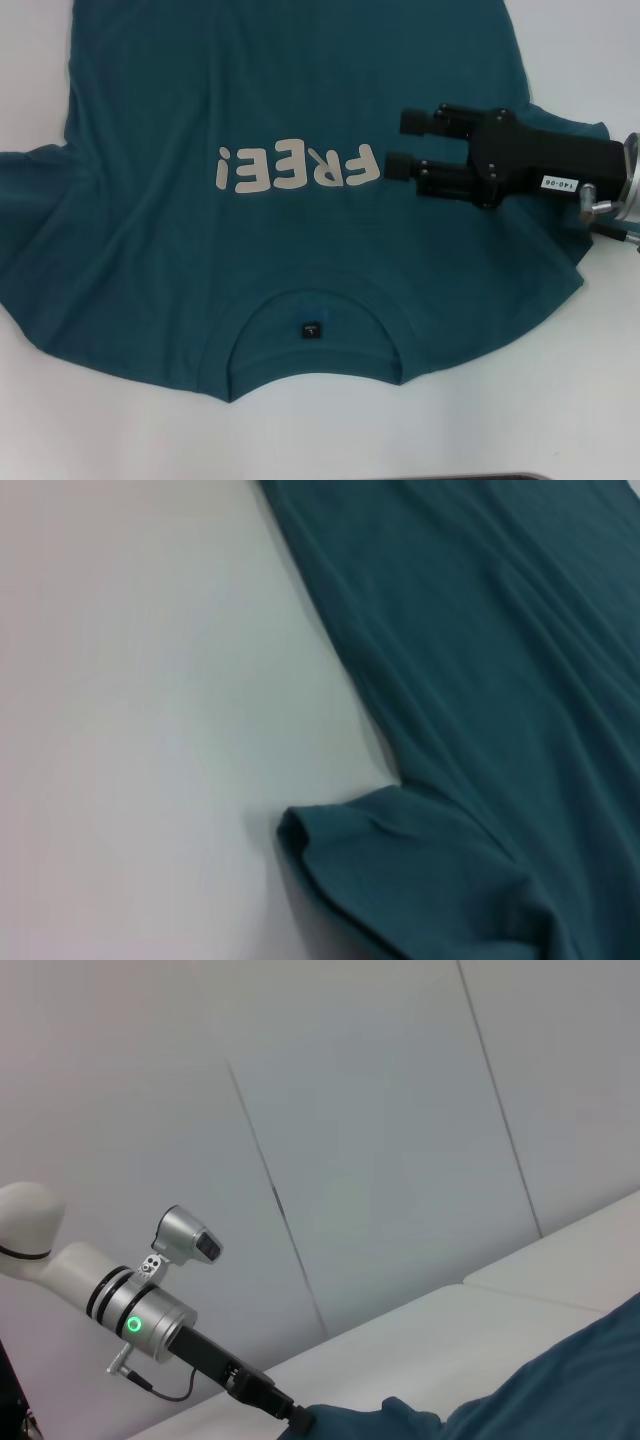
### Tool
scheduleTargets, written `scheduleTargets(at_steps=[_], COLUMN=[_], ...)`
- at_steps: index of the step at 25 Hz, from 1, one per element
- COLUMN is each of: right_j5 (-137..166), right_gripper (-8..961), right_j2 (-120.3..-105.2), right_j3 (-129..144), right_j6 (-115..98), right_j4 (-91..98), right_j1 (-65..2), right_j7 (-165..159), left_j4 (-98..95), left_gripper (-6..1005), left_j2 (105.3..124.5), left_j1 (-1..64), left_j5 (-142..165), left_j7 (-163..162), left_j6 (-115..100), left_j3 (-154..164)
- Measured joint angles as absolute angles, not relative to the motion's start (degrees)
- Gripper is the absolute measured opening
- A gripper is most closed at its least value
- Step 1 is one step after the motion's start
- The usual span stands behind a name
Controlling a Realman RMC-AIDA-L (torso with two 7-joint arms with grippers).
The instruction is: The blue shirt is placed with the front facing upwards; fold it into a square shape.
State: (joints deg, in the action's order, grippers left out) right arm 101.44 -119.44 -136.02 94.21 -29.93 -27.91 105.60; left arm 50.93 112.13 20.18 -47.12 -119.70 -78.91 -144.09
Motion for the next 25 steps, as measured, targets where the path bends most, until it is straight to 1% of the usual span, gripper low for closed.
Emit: scheduleTargets(at_steps=[12,25], right_j5=[101.24,100.63], right_gripper=[745,746], right_j2=[-119.53,-119.52], right_j3=[-136.10,-135.98], right_j6=[93.97,93.75], right_j4=[-29.79,-29.79], right_j1=[-27.95,-27.95], right_j7=[105.45,105.38], left_j4=[52.90,53.79], left_gripper=[2,10], left_j2=[112.46,112.07], left_j1=[22.01,22.23], left_j5=[-41.39,-41.41], left_j7=[-121.28,-121.04], left_j6=[-77.09,-77.18], left_j3=[-144.48,-148.09])
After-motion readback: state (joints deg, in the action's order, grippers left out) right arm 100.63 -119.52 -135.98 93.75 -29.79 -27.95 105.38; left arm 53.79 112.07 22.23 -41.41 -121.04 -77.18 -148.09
